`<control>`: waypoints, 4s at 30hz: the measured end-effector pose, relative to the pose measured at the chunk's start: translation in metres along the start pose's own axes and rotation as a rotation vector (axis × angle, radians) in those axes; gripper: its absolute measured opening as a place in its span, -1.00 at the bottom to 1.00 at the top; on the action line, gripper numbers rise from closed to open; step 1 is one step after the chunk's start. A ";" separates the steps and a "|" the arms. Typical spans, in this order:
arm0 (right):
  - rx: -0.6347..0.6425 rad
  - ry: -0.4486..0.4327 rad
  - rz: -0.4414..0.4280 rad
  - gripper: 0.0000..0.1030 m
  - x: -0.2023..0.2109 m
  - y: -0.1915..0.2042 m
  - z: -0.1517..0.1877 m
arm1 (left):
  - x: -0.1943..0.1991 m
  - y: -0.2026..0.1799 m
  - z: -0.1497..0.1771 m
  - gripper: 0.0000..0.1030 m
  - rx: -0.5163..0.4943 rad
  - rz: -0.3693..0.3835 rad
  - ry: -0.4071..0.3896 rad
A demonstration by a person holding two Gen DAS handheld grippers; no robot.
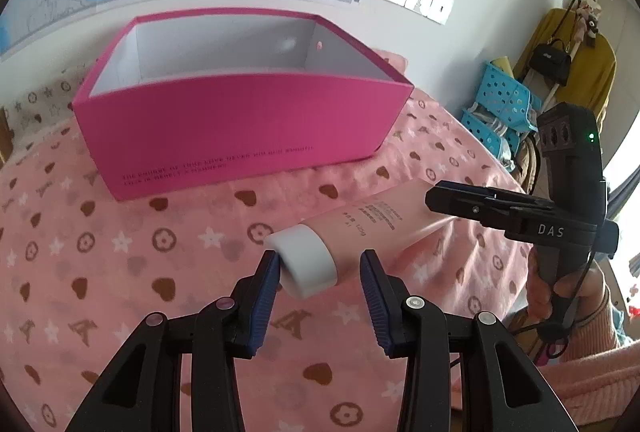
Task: Organize rigid objects
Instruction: 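Move the right gripper down to the pink white-capped tube and grasp it, then lift the pink tube with the right gripper over the magenta box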
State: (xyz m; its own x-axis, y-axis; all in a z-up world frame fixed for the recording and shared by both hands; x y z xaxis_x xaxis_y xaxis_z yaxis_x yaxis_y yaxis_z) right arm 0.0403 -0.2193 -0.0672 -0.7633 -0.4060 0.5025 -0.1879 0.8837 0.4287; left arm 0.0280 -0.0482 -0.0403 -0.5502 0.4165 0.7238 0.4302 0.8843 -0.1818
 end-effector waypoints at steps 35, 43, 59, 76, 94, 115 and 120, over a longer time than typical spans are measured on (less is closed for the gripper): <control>0.088 -0.103 -0.010 0.19 0.014 0.025 -0.043 | 0.018 0.010 -0.036 -0.20 -0.010 -0.062 -0.105; 0.090 -0.116 -0.012 0.19 0.015 0.026 -0.050 | 0.020 0.010 -0.044 -0.20 -0.018 -0.071 -0.126; 0.106 -0.129 -0.011 0.19 0.015 0.029 -0.058 | 0.021 0.013 -0.051 -0.20 -0.022 -0.081 -0.147; 0.122 -0.142 -0.012 0.19 0.019 0.032 -0.067 | 0.023 0.016 -0.058 -0.20 -0.025 -0.084 -0.168; 0.134 -0.156 -0.011 0.19 0.022 0.033 -0.075 | 0.024 0.015 -0.065 -0.20 -0.032 -0.088 -0.183; 0.136 -0.165 -0.015 0.19 0.023 0.031 -0.083 | 0.023 0.017 -0.073 -0.20 -0.038 -0.096 -0.196; 0.137 -0.166 -0.018 0.19 0.024 0.032 -0.083 | 0.024 0.016 -0.074 -0.14 -0.038 -0.096 -0.201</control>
State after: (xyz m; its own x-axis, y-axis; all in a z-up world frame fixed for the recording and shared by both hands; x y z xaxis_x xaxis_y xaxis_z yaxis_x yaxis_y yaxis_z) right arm 0.0676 -0.2203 0.0208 -0.8484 -0.3878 0.3603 -0.2758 0.9048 0.3243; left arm 0.0747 -0.0403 0.0234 -0.7198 0.3679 0.5886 0.3935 0.9149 -0.0906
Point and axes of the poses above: each gripper's, at about its wrist camera, not at the fingertips, and x roughly against the way its jaws point, y to its left, z to its underside, the point moved 4 cm from there along -x, roughly the way its jaws point, and after that the axes turned 6 degrees about -x, right-handed, at the moved point
